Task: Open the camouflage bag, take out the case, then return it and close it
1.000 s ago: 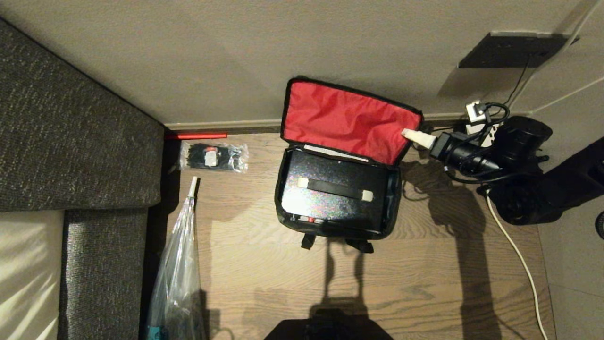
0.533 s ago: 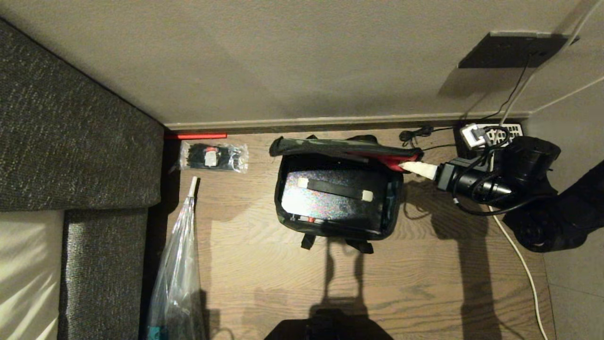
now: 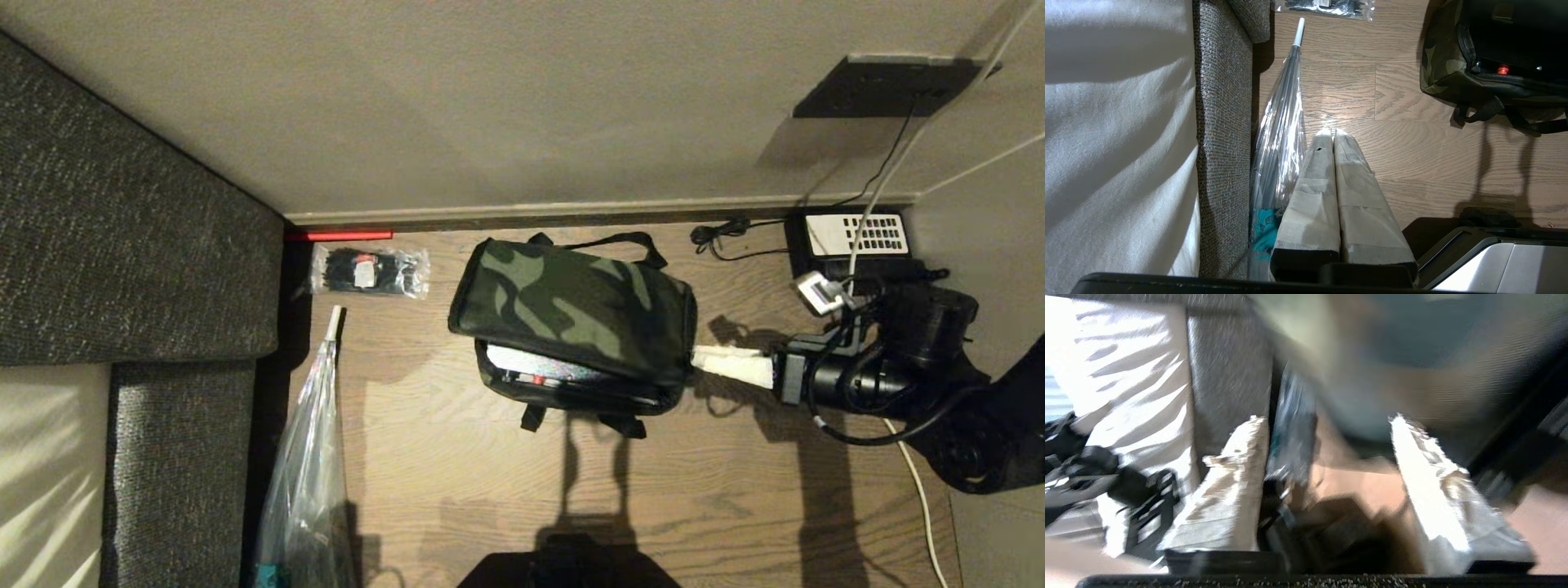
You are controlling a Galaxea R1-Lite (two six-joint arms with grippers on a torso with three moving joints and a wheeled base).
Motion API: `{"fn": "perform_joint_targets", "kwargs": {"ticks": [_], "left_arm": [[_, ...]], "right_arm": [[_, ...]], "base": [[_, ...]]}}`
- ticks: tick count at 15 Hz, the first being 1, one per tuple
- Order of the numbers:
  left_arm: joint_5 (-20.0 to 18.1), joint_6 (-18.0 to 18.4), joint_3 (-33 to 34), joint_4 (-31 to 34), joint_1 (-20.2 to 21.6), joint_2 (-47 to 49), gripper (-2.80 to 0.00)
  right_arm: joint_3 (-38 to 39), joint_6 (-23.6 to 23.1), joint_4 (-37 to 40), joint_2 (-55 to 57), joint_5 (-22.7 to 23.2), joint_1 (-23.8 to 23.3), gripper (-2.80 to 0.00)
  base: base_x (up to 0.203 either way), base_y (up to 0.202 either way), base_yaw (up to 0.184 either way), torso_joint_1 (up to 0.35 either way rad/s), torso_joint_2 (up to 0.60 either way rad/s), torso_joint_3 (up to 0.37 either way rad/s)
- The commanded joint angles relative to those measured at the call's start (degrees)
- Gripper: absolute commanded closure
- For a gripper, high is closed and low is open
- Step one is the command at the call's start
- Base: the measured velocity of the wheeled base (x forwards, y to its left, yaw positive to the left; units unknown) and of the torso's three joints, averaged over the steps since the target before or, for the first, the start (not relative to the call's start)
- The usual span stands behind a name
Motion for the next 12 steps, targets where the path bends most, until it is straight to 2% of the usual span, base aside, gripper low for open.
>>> {"fn": "perform_joint_targets", "kwargs": {"ticks": [1, 8, 9, 12], "left_arm": [[0.03, 0.02, 0.18, 0.02, 0.0, -0.11, 0.0], [-0.02, 0.02, 0.18, 0.02, 0.0, -0.11, 0.0], [0.03, 0.02, 0.18, 0.02, 0.0, -0.11, 0.0], [0.03, 0.02, 0.18, 0.02, 0.07, -0.11, 0.0]], "right_arm": [[4.57, 0.05, 0.82, -2.61, 0.99, 0.02, -2.8], [9.42, 1.2, 12.63, -17.37, 2.51, -1.83, -2.8], [10.72, 1.31, 15.34, -21.32, 2.53, -2.07, 0.0], [14.32, 1.26, 25.4, -34.66, 1.95, -2.37, 0.0]], "base": [[0.0, 0.0, 0.0, 0.0, 0.0, 0.0], [0.0, 0.0, 0.0, 0.0, 0.0, 0.0], [0.0, 0.0, 0.0, 0.0, 0.0, 0.0], [0.0, 0.0, 0.0, 0.0, 0.0, 0.0]]}}
